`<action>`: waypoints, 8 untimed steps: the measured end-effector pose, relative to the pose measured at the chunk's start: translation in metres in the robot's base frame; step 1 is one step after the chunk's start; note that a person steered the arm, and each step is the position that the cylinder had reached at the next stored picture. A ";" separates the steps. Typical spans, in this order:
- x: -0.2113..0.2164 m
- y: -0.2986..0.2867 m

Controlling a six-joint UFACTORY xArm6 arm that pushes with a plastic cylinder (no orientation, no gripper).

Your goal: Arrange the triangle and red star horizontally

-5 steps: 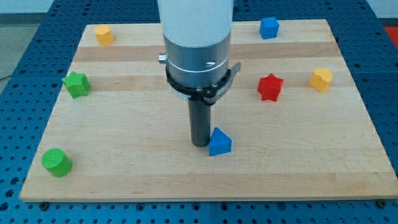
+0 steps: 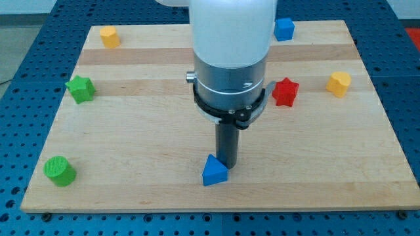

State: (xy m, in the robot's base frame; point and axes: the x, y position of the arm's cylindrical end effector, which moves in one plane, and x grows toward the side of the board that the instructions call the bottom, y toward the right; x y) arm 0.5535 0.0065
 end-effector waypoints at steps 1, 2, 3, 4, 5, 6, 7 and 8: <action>-0.032 -0.014; -0.080 -0.036; -0.140 -0.036; -0.181 0.005; -0.185 0.057; -0.160 0.109; -0.120 0.134; -0.075 0.146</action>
State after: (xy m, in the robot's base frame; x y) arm 0.4788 0.1526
